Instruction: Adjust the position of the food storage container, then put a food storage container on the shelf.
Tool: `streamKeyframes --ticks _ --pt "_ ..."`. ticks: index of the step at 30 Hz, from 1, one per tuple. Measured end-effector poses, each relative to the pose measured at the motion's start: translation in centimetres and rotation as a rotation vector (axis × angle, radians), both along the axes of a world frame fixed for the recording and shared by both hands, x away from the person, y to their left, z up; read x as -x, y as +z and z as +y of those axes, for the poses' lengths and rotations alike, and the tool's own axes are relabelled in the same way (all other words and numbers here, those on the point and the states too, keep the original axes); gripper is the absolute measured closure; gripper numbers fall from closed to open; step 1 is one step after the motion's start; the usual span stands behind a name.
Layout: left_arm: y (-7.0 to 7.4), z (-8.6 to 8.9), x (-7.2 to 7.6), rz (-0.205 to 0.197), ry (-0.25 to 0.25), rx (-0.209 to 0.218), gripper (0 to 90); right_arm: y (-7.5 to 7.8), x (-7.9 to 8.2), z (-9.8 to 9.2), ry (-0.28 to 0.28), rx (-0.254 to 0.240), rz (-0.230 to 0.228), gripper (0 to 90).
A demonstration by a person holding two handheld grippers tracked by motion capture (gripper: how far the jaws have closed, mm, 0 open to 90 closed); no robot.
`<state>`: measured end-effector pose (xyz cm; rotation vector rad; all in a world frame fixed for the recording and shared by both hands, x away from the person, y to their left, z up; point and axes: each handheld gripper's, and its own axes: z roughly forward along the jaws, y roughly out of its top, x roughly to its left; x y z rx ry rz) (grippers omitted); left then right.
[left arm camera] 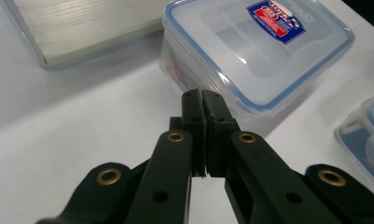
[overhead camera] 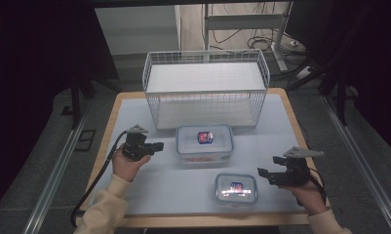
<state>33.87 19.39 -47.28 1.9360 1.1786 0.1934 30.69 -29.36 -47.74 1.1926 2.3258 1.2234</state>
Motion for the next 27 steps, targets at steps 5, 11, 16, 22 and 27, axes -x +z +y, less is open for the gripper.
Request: streamKeyframes --ticks 5,11,16,22,27 --pt "0.3 0.4 0.6 0.005 0.027 0.019 57.7 0.2 -0.6 0.3 -0.002 -0.036 -0.006 17.6" --pt "0.5 0.6 0.4 0.046 0.059 0.099 26.5 0.8 -1.5 0.9 0.019 -0.081 -0.009 17.4" --pt "0.3 0.4 -0.6 0.085 0.053 0.178 18.3 1.4 -2.7 1.9 0.041 -0.131 0.011 17.4" --pt "-0.2 -0.7 -2.2 0.125 0.043 0.211 16.6 1.4 -4.5 4.2 0.092 -0.119 0.030 17.9" --pt "-1.2 -1.8 -3.9 0.165 0.036 0.205 16.2 1.0 -6.8 6.4 0.114 -0.155 0.098 16.7"
